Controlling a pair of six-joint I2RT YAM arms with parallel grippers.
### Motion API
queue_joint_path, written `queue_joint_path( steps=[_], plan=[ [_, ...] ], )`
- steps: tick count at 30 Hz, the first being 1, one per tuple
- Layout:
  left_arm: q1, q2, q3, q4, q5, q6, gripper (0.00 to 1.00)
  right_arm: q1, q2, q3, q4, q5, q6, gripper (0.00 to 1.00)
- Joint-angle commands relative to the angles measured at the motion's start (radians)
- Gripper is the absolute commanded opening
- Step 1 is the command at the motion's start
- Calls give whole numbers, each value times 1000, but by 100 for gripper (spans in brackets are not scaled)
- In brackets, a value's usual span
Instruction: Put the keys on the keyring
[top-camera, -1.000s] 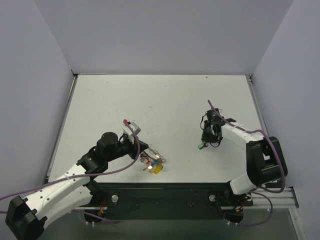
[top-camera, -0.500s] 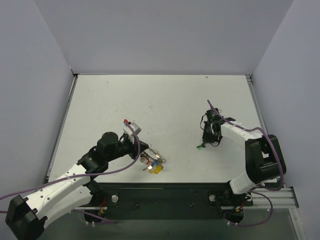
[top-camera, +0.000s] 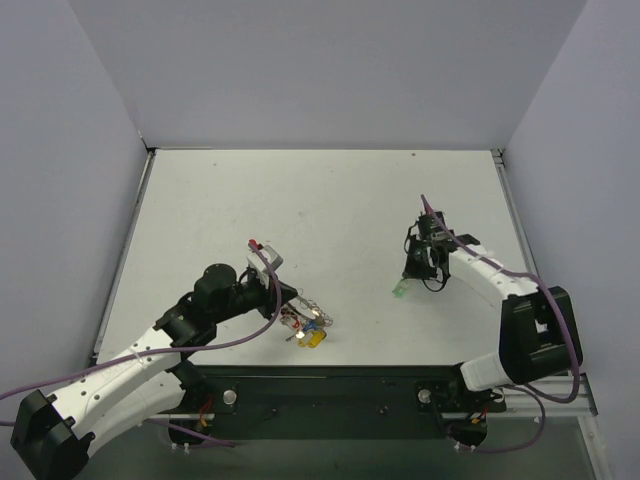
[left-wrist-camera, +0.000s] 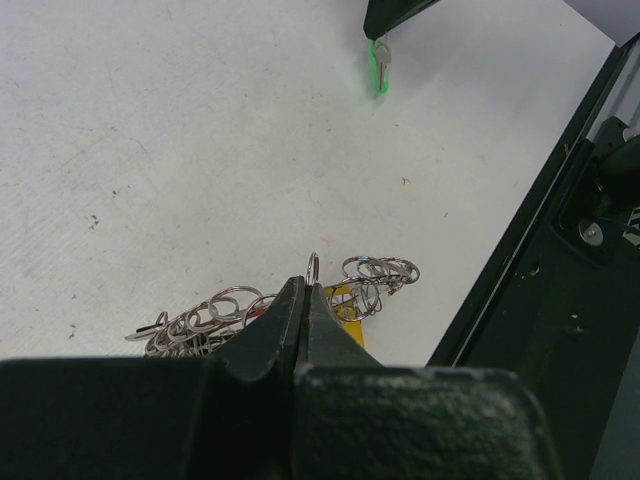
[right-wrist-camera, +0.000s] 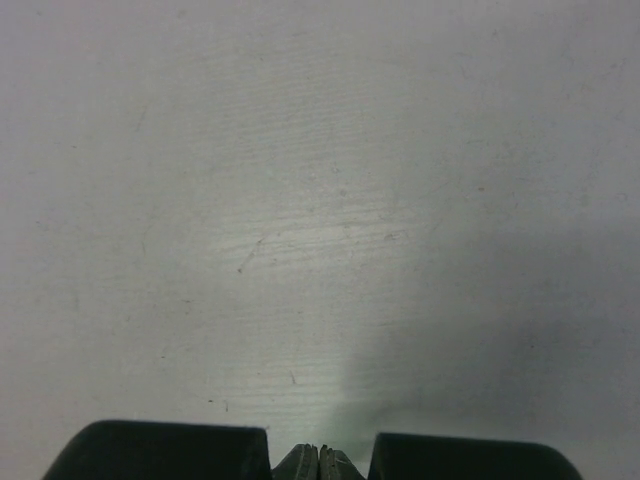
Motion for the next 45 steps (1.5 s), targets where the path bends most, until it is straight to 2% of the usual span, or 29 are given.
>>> queue_joint_path(
  steps=[1,10,14,18,22,25,29,39,43,45],
  plan=[
    [-7,-9,33,61,46,17,0,13,-103,22,23,-58,1,0],
    [-7,-3,32,95,88,20,0,100,-290,-55,211,-68,-31,0],
    [-8,8,33,112,115,20,0,207,-382,-131,349,-78,-115,0],
    [-8,22,33,145,172,20,0,218,-430,-203,526,-173,-134,0],
    [-10,42,40,178,218,21,0,218,-470,-279,732,-254,-94,0],
    [-8,59,53,181,247,26,0,218,-484,-323,845,-261,-31,0],
    [-10,71,63,182,284,35,0,217,-485,-316,834,-229,44,0],
    [-19,97,64,198,300,41,0,269,-507,-313,894,-210,30,0],
    [-22,108,69,204,295,41,0,298,-482,-248,767,-176,49,0],
    [-24,112,69,208,292,41,0,321,-469,-231,764,-189,43,0]
  ],
)
